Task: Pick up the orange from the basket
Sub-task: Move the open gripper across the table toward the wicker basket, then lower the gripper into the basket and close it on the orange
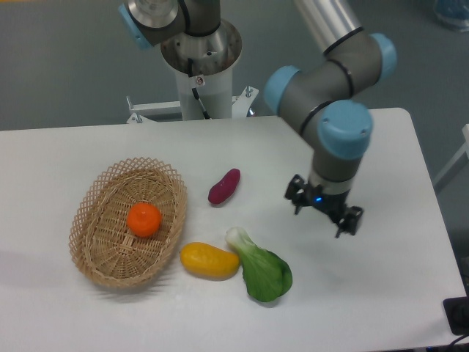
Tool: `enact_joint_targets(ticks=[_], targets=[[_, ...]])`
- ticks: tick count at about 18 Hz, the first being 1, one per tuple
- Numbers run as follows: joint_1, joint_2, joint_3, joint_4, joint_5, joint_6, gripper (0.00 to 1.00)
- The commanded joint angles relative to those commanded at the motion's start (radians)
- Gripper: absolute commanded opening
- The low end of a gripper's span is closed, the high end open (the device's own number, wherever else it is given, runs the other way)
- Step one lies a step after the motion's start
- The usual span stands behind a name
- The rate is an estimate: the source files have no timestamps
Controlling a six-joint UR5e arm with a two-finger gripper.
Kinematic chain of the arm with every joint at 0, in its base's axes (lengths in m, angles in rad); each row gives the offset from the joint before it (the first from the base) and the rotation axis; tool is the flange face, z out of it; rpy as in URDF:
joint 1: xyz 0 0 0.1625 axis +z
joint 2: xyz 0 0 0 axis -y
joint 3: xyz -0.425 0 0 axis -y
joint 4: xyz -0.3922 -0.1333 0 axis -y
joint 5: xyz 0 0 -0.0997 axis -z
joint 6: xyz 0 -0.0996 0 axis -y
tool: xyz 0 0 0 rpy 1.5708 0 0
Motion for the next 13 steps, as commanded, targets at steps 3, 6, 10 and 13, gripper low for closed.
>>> enact_joint_targets(ticks=[3, 6, 10, 13], targets=[[-0.063, 0.006, -0.020, 0.000, 0.000, -0.003, 1.00], [-0.118, 0.011, -0.049, 0.002, -0.003, -0.005, 1.00], [-0.189, 0.028, -0.075, 0.003, -0.006, -0.003, 1.00], [-0.253, 0.049, -0.103, 0.006, -0.017, -0.002, 1.00]])
